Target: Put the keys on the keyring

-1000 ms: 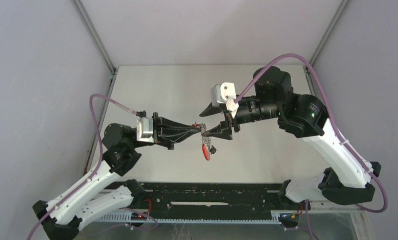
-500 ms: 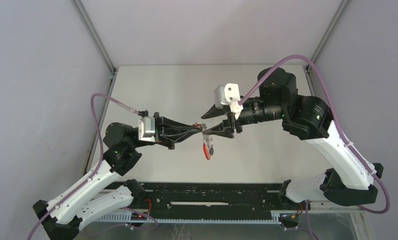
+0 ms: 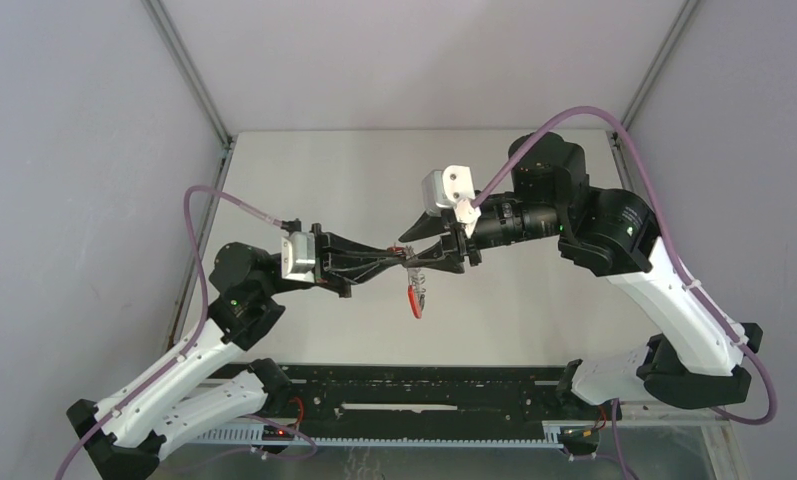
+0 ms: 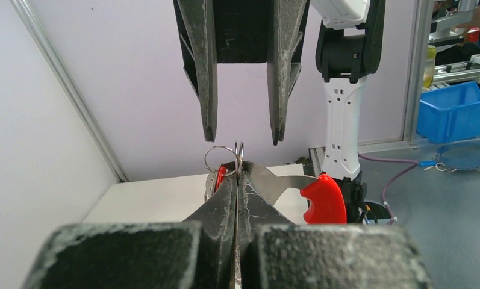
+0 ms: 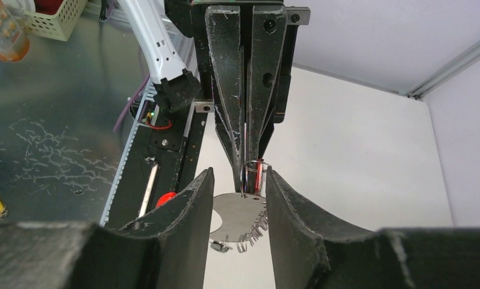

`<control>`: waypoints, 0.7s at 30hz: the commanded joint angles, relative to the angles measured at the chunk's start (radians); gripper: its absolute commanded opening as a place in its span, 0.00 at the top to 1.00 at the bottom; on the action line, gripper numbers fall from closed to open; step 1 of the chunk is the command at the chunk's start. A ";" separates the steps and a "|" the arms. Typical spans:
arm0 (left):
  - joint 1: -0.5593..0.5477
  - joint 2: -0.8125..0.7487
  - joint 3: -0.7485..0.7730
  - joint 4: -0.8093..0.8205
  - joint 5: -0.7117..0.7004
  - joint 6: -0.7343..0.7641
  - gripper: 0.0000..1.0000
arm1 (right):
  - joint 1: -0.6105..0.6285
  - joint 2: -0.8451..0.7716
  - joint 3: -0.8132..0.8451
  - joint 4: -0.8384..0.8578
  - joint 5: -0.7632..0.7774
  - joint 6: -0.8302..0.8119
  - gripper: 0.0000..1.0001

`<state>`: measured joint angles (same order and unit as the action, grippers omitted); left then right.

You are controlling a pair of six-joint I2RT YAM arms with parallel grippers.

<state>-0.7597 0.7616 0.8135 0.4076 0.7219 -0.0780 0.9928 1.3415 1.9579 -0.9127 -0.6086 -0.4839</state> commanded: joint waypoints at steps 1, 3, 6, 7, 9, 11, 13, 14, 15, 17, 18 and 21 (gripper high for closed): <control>0.009 0.001 0.015 0.040 0.004 0.018 1.00 | 0.008 0.013 0.027 -0.011 -0.007 0.016 0.56; 0.011 0.001 0.015 0.042 0.004 0.017 1.00 | 0.008 0.015 0.023 -0.012 -0.003 0.014 0.58; 0.012 0.002 0.016 0.043 0.005 0.016 1.00 | 0.007 0.013 0.014 -0.009 0.005 0.013 0.61; 0.012 0.002 0.016 0.042 0.005 0.015 1.00 | 0.007 0.013 0.012 -0.009 0.006 0.014 0.62; 0.012 0.003 0.018 0.043 0.004 0.015 1.00 | 0.007 0.015 0.013 -0.013 0.004 0.013 0.65; 0.013 0.002 0.017 0.043 0.004 0.017 1.00 | 0.007 0.015 0.009 -0.015 0.008 0.014 0.67; 0.013 0.002 0.018 0.045 0.002 0.017 1.00 | 0.007 0.015 0.005 -0.017 0.014 0.014 0.67; 0.013 0.002 0.017 0.044 0.002 0.017 1.00 | 0.007 0.015 0.004 -0.017 0.017 0.013 0.67; 0.013 0.002 0.019 0.046 0.002 0.017 1.00 | 0.007 0.015 0.003 -0.019 0.021 0.014 0.67; 0.014 0.004 0.019 0.047 0.002 0.015 1.00 | 0.007 0.017 0.002 -0.021 0.029 0.013 0.69; 0.014 0.002 0.019 0.048 0.001 0.015 1.00 | 0.007 0.017 -0.001 -0.022 0.031 0.014 0.69; 0.014 0.002 0.019 0.047 0.001 0.014 1.00 | 0.007 0.019 -0.002 -0.024 0.037 0.014 0.72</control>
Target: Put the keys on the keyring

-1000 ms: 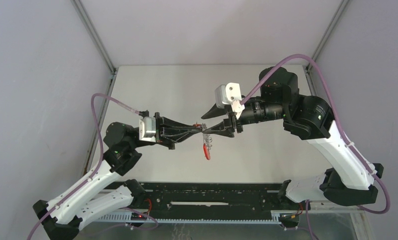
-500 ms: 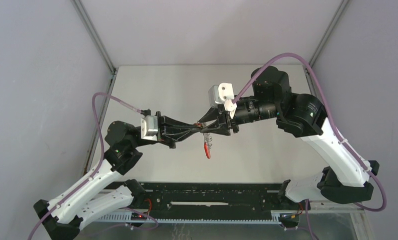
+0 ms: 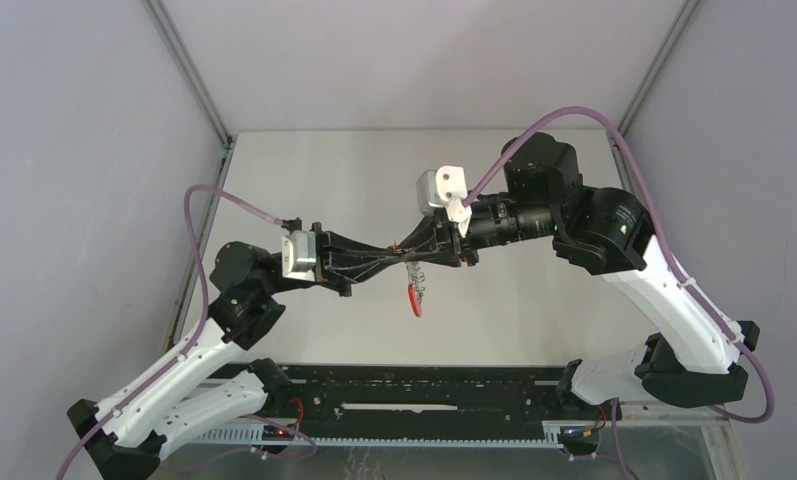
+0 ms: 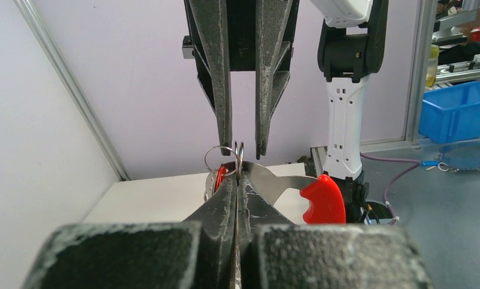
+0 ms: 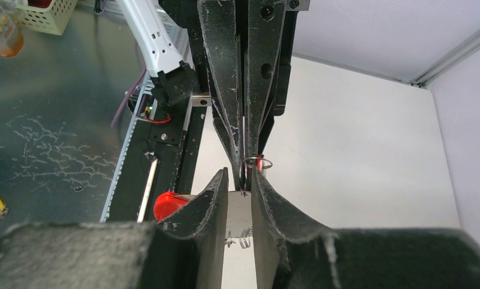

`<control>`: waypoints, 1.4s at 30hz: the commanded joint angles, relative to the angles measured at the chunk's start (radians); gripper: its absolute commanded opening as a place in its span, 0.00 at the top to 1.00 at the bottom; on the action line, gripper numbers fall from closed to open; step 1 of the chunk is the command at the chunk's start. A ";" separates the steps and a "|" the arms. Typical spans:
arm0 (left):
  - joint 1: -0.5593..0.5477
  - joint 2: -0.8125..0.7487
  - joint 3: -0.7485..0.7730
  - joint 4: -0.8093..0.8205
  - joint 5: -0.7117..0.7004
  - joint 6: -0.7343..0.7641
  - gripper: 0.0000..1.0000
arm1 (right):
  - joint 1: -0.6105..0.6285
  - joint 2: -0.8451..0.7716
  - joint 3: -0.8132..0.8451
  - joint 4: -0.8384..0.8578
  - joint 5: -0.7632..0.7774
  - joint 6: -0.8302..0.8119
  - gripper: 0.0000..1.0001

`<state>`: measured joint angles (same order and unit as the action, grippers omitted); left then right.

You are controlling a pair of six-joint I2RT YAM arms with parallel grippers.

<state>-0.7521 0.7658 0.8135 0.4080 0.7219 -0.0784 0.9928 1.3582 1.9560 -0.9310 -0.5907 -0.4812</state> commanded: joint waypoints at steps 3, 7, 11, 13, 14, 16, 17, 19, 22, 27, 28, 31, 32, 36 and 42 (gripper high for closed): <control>0.006 -0.001 0.022 0.046 0.002 0.015 1.00 | 0.007 0.006 0.000 0.000 0.020 0.016 0.77; 0.006 0.001 0.023 0.050 0.002 0.023 1.00 | 0.007 0.015 0.004 0.004 0.025 0.023 0.90; 0.005 0.000 0.024 0.050 0.003 0.029 1.00 | 0.009 0.023 0.006 0.007 0.058 0.031 1.00; 0.006 0.000 0.023 0.039 0.010 0.048 1.00 | 0.009 0.024 0.004 0.010 0.078 0.034 1.00; 0.006 -0.001 0.024 0.029 0.012 0.066 1.00 | 0.009 0.023 0.002 0.011 0.086 0.036 1.00; 0.006 -0.003 0.029 0.003 0.007 0.119 0.96 | 0.005 0.019 -0.004 0.017 0.113 0.046 1.00; 0.006 -0.004 0.032 -0.020 -0.008 0.141 0.88 | 0.000 0.016 -0.010 0.020 0.116 0.053 1.00; 0.006 -0.007 0.043 -0.085 -0.040 0.163 0.67 | -0.016 0.011 -0.017 0.025 0.110 0.069 1.00; 0.006 -0.030 0.034 -0.164 -0.029 0.223 0.54 | -0.037 0.000 -0.024 0.030 0.087 0.100 1.00; 0.006 -0.100 -0.005 -0.268 -0.040 0.287 0.48 | -0.051 -0.015 -0.042 0.016 0.084 0.119 1.00; 0.006 -0.112 -0.008 -0.292 -0.044 0.296 0.47 | -0.052 -0.015 -0.046 0.011 0.086 0.123 1.00; 0.006 -0.141 -0.018 -0.351 -0.041 0.363 0.47 | -0.055 -0.005 -0.038 -0.019 0.078 0.126 1.00; 0.006 -0.146 -0.020 -0.362 -0.045 0.388 0.47 | -0.055 -0.001 -0.035 -0.030 0.076 0.127 1.00; 0.006 -0.145 -0.009 -0.376 -0.091 0.476 0.49 | -0.060 0.024 -0.021 -0.077 0.039 0.129 1.00; 0.006 -0.093 0.043 -0.397 -0.046 0.656 0.44 | -0.057 0.063 -0.010 -0.107 -0.078 0.136 1.00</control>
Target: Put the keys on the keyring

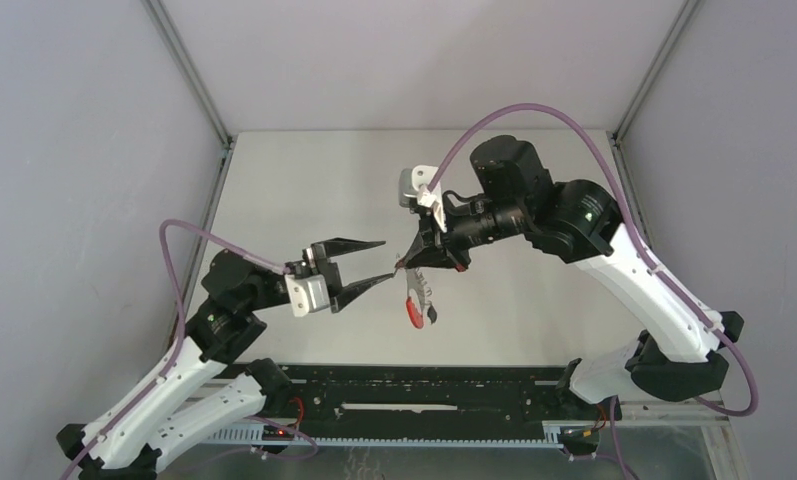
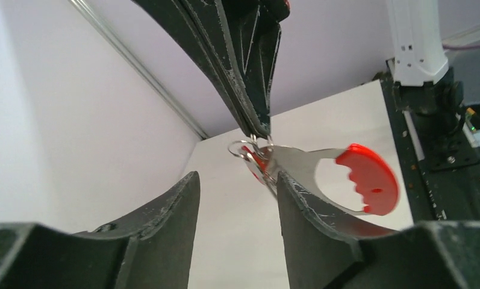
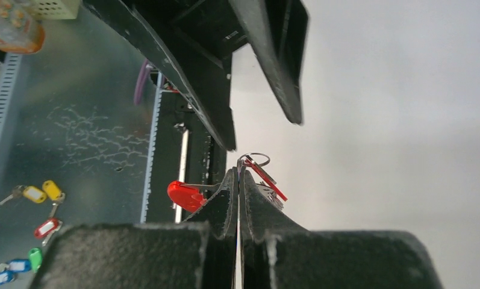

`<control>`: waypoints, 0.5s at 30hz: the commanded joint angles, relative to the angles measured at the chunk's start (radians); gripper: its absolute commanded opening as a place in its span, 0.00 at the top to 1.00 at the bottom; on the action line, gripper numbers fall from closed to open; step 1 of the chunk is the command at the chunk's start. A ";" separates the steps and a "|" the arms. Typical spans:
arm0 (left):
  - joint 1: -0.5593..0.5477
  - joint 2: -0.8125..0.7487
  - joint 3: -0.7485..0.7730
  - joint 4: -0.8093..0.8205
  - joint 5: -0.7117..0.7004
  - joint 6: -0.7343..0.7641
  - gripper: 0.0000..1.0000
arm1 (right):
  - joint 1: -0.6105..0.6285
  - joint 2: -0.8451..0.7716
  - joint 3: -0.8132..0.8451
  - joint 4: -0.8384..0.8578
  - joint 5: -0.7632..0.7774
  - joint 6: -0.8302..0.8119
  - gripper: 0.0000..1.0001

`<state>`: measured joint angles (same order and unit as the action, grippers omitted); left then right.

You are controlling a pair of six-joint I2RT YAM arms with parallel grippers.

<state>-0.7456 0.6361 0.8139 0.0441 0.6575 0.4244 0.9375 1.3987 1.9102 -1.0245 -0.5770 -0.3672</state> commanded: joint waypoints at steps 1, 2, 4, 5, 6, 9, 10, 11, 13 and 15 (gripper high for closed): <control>0.000 0.045 0.059 -0.066 0.050 0.182 0.42 | -0.002 0.028 0.039 -0.019 -0.102 0.022 1.00; 0.000 0.048 0.071 -0.092 0.079 0.206 0.41 | -0.002 0.034 0.041 -0.021 -0.111 0.024 1.00; 0.000 0.046 0.086 -0.152 0.167 0.274 0.41 | -0.002 0.043 0.041 -0.022 -0.122 0.028 1.00; 0.000 0.045 0.097 -0.207 0.215 0.334 0.42 | -0.002 0.046 0.043 -0.022 -0.127 0.029 1.00; -0.001 0.043 0.103 -0.259 0.254 0.389 0.43 | -0.002 0.050 0.046 -0.023 -0.135 0.030 1.00; 0.000 0.039 0.106 -0.293 0.277 0.436 0.48 | 0.000 0.058 0.051 -0.028 -0.147 0.029 1.00; -0.001 0.040 0.109 -0.293 0.273 0.445 0.49 | 0.000 0.059 0.049 -0.029 -0.147 0.030 1.00; 0.000 0.040 0.110 -0.292 0.269 0.452 0.52 | -0.001 0.061 0.048 -0.031 -0.146 0.029 1.00; 0.000 0.038 0.110 -0.280 0.267 0.453 0.56 | -0.002 0.064 0.047 -0.032 -0.146 0.032 1.00; 0.000 0.038 0.109 -0.267 0.264 0.449 0.62 | -0.002 0.068 0.048 -0.032 -0.148 0.033 1.00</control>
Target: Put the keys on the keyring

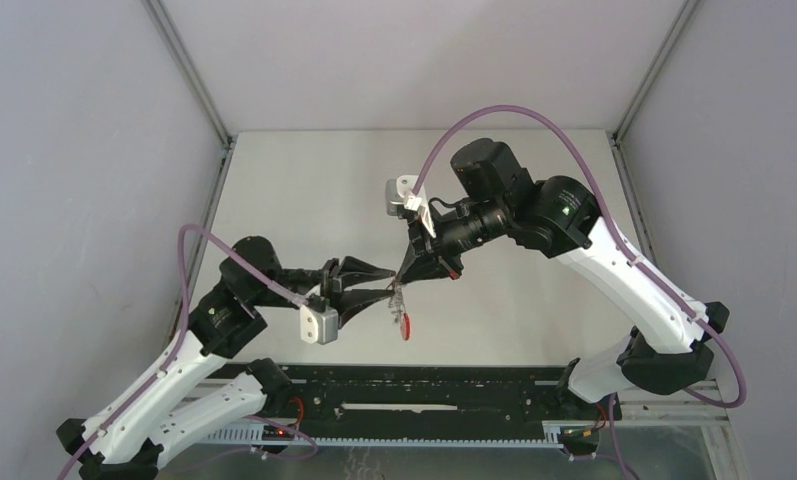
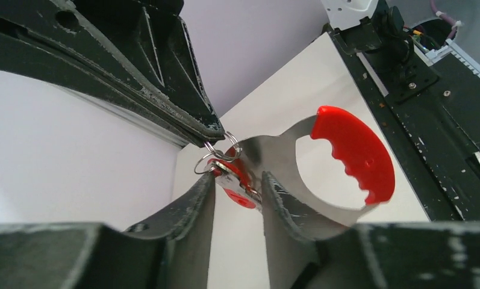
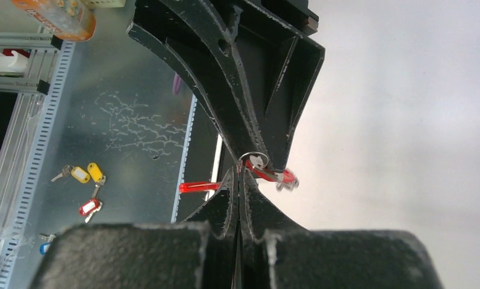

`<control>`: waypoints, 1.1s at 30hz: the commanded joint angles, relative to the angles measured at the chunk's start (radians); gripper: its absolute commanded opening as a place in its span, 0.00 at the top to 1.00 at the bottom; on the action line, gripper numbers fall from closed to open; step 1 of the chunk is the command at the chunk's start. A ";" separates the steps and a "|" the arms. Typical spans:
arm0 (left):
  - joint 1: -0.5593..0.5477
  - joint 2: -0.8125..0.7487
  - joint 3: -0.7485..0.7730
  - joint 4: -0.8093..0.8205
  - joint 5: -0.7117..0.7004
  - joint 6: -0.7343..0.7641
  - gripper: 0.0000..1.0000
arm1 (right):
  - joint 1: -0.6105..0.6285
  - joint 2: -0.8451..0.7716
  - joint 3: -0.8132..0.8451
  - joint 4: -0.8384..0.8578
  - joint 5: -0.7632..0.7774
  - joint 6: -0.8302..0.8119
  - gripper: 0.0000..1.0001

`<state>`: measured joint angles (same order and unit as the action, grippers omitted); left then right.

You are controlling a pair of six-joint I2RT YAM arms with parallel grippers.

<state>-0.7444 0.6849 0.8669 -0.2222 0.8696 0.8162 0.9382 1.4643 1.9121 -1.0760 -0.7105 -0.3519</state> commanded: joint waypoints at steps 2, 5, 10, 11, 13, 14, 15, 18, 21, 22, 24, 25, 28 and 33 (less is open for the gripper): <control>-0.002 -0.011 0.048 0.027 0.038 0.055 0.69 | -0.003 0.002 0.045 0.019 -0.018 0.020 1.00; -0.003 -0.022 0.020 0.100 -0.025 0.039 0.76 | -0.003 -0.001 0.041 0.017 -0.018 0.022 1.00; -0.003 -0.039 -0.011 0.194 -0.085 -0.022 0.86 | -0.008 -0.004 0.033 0.018 -0.012 0.030 1.00; -0.003 -0.040 -0.013 0.197 -0.090 -0.023 0.88 | -0.011 -0.003 0.032 0.021 -0.010 0.033 1.00; -0.005 -0.048 -0.022 0.206 -0.105 -0.022 0.93 | -0.018 -0.007 0.029 0.033 -0.004 0.047 1.00; -0.008 -0.052 -0.029 0.210 -0.115 -0.019 0.94 | -0.025 -0.009 0.026 0.040 -0.004 0.055 1.00; -0.009 -0.057 -0.034 0.215 -0.125 -0.011 0.97 | -0.031 -0.013 0.021 0.049 -0.005 0.065 1.00; -0.011 -0.075 -0.063 0.215 -0.138 0.031 1.00 | -0.045 -0.030 0.003 0.075 -0.014 0.085 1.00; -0.011 -0.095 -0.092 0.215 -0.122 0.080 0.98 | -0.050 -0.043 -0.020 0.100 -0.035 0.097 1.00; -0.011 -0.098 -0.095 0.214 -0.118 0.083 0.91 | -0.050 -0.043 -0.022 0.099 -0.048 0.097 1.00; -0.012 -0.089 -0.084 0.197 -0.116 0.082 0.57 | -0.049 -0.036 -0.020 0.089 -0.071 0.091 1.00; -0.013 -0.082 -0.069 0.181 -0.115 0.077 0.49 | -0.049 -0.030 -0.019 0.081 -0.079 0.090 1.00; -0.012 -0.054 -0.020 0.143 -0.114 0.008 0.35 | -0.045 -0.020 -0.023 0.074 -0.098 0.090 1.00; -0.010 -0.020 0.037 0.016 -0.035 -0.029 0.30 | -0.032 -0.012 -0.028 0.076 -0.118 0.091 1.00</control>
<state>-0.7525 0.6453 0.8204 -0.1020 0.7700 0.8173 0.8951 1.4578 1.8816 -1.0283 -0.7776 -0.2813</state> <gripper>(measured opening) 0.704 0.006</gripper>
